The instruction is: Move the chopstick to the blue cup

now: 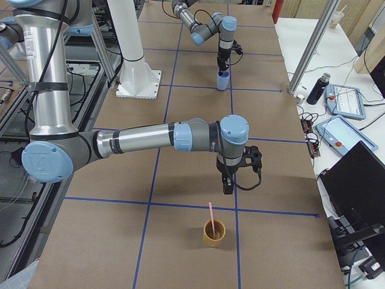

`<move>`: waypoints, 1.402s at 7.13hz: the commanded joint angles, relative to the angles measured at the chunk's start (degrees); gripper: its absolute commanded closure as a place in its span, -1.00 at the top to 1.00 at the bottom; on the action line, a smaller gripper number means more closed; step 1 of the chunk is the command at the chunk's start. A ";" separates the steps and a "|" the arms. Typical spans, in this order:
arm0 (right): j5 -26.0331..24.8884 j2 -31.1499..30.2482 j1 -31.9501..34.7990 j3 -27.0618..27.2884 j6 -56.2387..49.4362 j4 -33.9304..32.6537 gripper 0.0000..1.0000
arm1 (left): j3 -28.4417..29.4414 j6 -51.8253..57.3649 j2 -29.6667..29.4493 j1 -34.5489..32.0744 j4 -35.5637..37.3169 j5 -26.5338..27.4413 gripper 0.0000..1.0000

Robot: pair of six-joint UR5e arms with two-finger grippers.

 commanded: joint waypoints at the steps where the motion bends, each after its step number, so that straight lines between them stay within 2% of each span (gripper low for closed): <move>1: 0.03 0.09 -0.09 0.03 -0.68 0.00 1.00 | -3.42 0.35 0.96 -0.20 -0.31 0.50 0.98; 3: 0.03 -0.17 0.09 1.16 -0.95 0.00 1.00 | -10.45 0.79 4.64 -3.52 1.35 -0.38 0.98; 6: -0.85 -2.62 2.19 -1.27 -6.29 -0.35 1.00 | -18.28 10.44 5.45 -9.50 12.85 -3.80 0.98; 8: -0.85 -1.85 5.79 -6.45 -8.86 -2.18 1.00 | -19.71 10.81 6.24 -9.79 12.88 -3.81 0.98; 10: -0.41 3.75 8.17 -15.05 -8.08 -6.13 1.00 | -19.88 11.43 6.85 -10.22 12.88 -3.72 0.98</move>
